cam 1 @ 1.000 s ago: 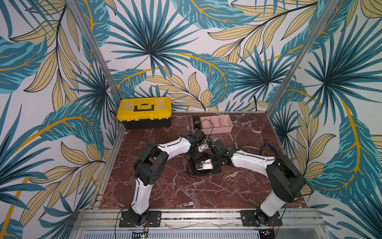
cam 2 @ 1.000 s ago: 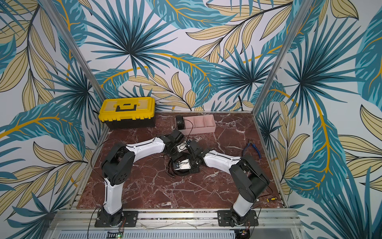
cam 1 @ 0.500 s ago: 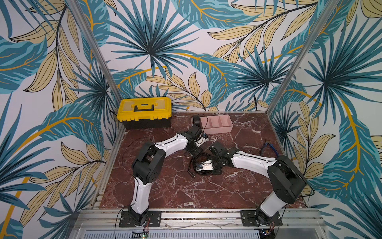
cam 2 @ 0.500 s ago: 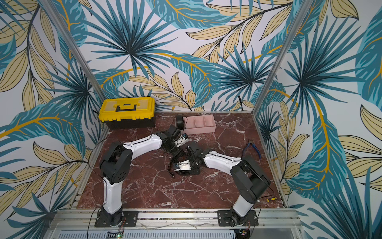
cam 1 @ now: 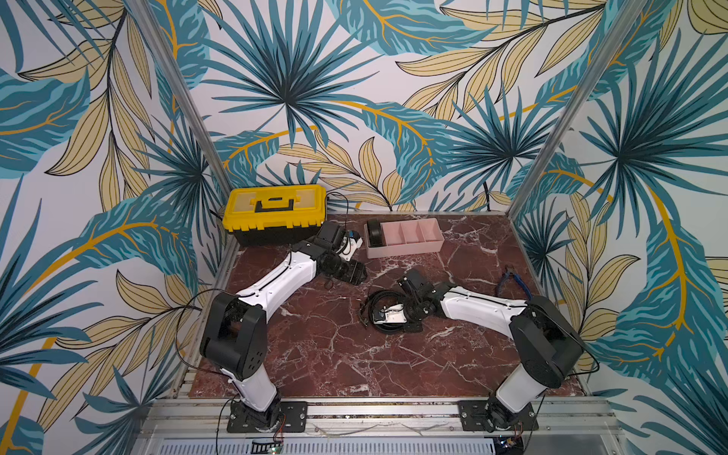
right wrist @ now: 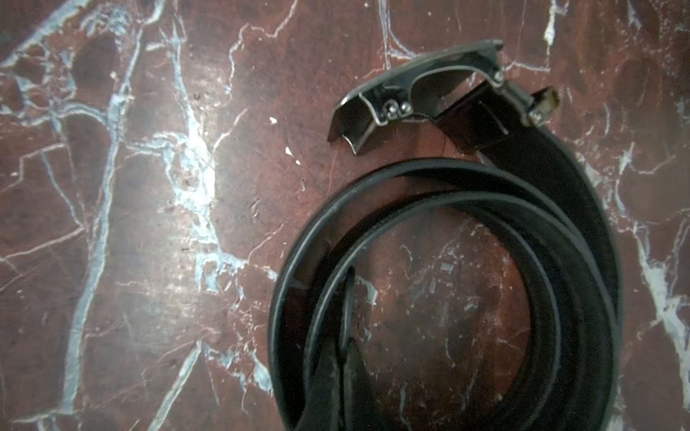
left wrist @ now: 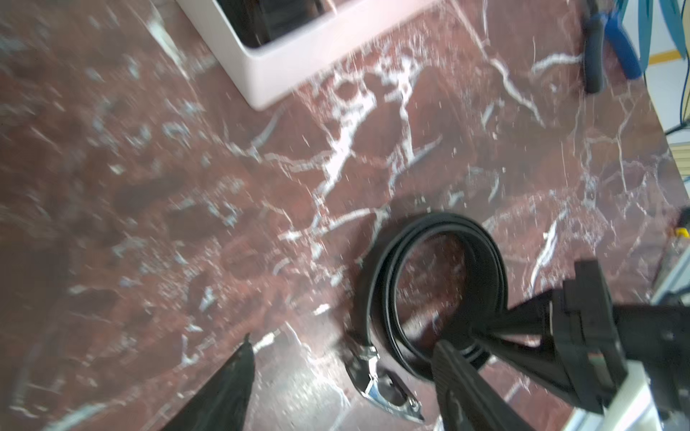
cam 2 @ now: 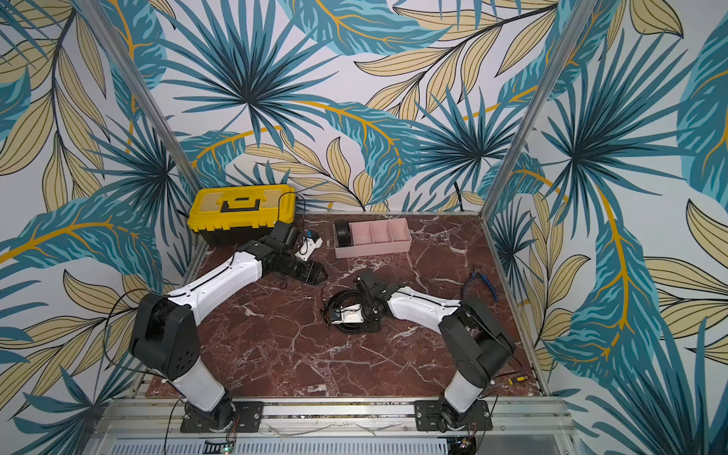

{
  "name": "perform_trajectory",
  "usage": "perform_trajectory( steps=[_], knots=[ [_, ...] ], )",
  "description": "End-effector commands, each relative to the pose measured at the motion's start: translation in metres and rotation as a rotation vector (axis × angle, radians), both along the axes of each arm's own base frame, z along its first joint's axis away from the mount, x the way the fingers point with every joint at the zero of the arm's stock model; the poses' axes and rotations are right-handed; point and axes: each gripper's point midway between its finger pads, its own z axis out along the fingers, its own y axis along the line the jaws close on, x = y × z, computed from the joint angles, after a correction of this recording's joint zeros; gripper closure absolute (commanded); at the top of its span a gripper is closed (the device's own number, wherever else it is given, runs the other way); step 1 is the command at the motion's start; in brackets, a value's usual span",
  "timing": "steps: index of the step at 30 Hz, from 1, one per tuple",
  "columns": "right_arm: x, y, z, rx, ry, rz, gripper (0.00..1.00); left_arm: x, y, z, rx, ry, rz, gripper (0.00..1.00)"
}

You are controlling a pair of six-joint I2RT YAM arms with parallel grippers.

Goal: Place the belts into the storage roll
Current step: Roll the belt at the center of the board.

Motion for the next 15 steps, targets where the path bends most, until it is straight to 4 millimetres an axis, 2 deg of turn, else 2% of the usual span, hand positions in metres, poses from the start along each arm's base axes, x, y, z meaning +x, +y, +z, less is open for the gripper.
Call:
perform_trajectory(
  steps=[1, 7, 12, 15],
  knots=[
    [-0.006, -0.001, -0.006, -0.022, 0.048, -0.017, 1.00, -0.030, 0.004, -0.033, 0.021, 0.165, 0.023, 0.26],
    [-0.002, 0.001, -0.003, -0.015, 0.055, -0.047, 1.00, -0.049, -0.012, -0.071, 0.073, 0.274, -0.013, 0.32],
    [-0.003, 0.004, 0.000, -0.023, 0.107, -0.079, 1.00, -0.052, -0.017, -0.088, 0.095, 0.324, -0.025, 0.41],
    [-0.004, 0.007, 0.005, -0.020, 0.156, -0.121, 1.00, -0.055, -0.016, -0.098, 0.112, 0.354, -0.025, 0.50]
  ],
)
